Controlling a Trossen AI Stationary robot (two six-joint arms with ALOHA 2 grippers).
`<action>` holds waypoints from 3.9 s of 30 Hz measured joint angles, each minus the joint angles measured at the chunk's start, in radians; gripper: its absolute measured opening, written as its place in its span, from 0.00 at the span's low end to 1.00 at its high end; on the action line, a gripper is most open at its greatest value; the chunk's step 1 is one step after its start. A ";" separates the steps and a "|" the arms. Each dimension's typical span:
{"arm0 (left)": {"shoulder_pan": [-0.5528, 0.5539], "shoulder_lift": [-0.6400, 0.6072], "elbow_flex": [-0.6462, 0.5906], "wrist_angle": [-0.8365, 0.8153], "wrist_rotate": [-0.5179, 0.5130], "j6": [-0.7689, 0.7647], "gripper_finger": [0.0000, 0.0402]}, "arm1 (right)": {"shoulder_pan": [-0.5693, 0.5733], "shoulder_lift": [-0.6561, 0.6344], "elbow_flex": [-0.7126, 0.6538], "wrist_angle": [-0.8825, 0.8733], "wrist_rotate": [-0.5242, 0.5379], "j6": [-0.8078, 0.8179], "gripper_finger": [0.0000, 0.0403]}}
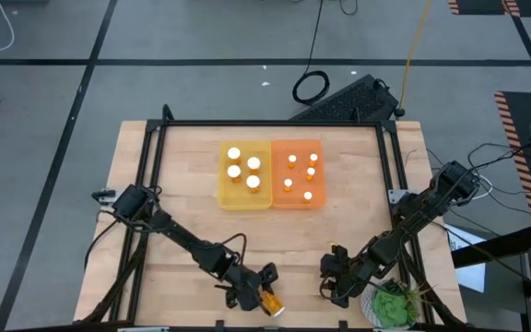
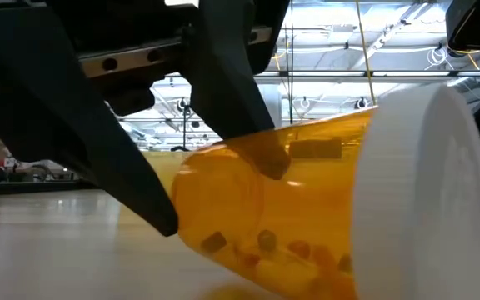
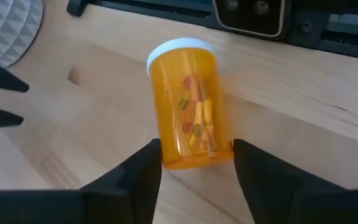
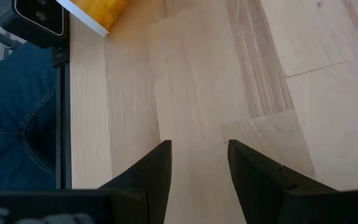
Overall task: Pick and place medicine bottles into bin by pill shape (circle, oval)
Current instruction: Put the large orange pill bottle into the yellow bin
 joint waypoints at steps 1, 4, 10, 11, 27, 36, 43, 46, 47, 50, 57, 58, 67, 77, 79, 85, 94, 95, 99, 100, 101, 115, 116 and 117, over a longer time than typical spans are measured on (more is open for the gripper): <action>0.000 0.000 0.000 0.000 0.000 -0.009 0.49 | 0.000 0.000 0.000 0.000 0.000 0.000 0.37; 0.003 0.004 0.000 0.005 -0.005 -0.040 0.49 | 0.000 0.000 0.000 0.000 0.000 0.001 0.37; 0.008 0.005 0.000 -0.002 -0.091 -0.109 0.46 | 0.000 0.000 0.000 0.005 0.034 0.001 0.37; 0.010 0.005 0.000 -0.005 -0.105 -0.125 0.46 | 0.000 0.000 0.000 0.006 0.046 0.001 0.37; 0.049 0.005 0.000 -0.034 -0.258 -0.470 0.45 | 0.030 0.059 0.001 0.282 0.442 -0.300 0.47; 0.050 0.005 0.000 -0.037 -0.276 -0.590 0.47 | 0.029 0.188 0.000 0.420 0.472 -0.366 0.68; 0.053 0.006 0.000 -0.036 -0.283 -0.684 0.47 | 0.023 0.275 0.000 0.535 0.496 -0.414 0.71; 0.055 0.006 0.000 -0.035 -0.284 -0.719 0.47 | 0.014 0.300 0.000 0.568 0.494 -0.414 0.71; 0.055 0.006 0.000 -0.035 -0.284 -0.726 0.47 | 0.012 0.307 0.000 0.572 0.493 -0.415 0.71; 0.056 0.006 0.000 -0.034 -0.284 -0.750 0.47 | 0.001 0.319 0.000 0.590 0.474 -0.413 0.71; 0.056 0.007 0.000 -0.031 -0.307 -0.773 0.47 | -0.022 0.333 0.000 0.607 0.438 -0.411 0.69; 0.056 0.007 0.000 -0.031 -0.308 -0.775 0.47 | -0.026 0.333 0.000 0.607 0.436 -0.407 0.67; 0.056 0.007 0.000 -0.031 -0.308 -0.792 0.47 | -0.046 0.333 0.000 0.601 0.410 -0.387 0.52; 0.056 -0.030 0.000 -0.065 -0.293 -0.772 0.49 | -0.058 0.319 0.000 0.602 0.356 -0.365 0.55; 0.054 -0.061 0.000 -0.097 -0.298 -0.775 0.52 | -0.066 0.298 0.000 0.598 0.319 -0.359 0.55; 0.048 -0.136 0.000 -0.174 -0.313 -0.785 0.64 | -0.085 0.174 0.001 0.487 0.275 -0.358 0.52; 0.032 -0.153 0.000 -0.202 -0.397 -0.808 0.76 | -0.087 0.014 0.001 0.293 0.270 -0.329 0.52; 0.033 -0.153 -0.001 -0.199 -0.400 -0.812 0.76 | -0.091 -0.001 0.001 0.275 0.255 -0.323 0.52; 0.026 -0.153 0.000 -0.150 -0.436 -0.772 0.77 | -0.110 -0.059 0.001 0.220 0.247 -0.274 0.52; 0.023 -0.153 0.000 -0.139 -0.451 -0.757 0.77 | -0.116 -0.071 0.001 0.207 0.230 -0.273 0.52; 0.022 -0.153 0.000 -0.134 -0.463 -0.751 0.77 | -0.122 -0.081 0.001 0.191 0.212 -0.275 0.52; 0.086 -0.391 0.001 -0.196 -0.411 -0.826 0.77 | -0.281 -0.154 0.017 0.017 -0.017 -0.328 0.52; 0.101 -0.402 0.001 -0.203 -0.383 -0.819 0.77 | -0.300 -0.156 0.027 -0.013 -0.034 -0.338 0.52; 0.119 -0.406 0.001 -0.206 -0.361 -0.811 0.77 | -0.317 -0.156 0.043 -0.040 -0.052 -0.349 0.52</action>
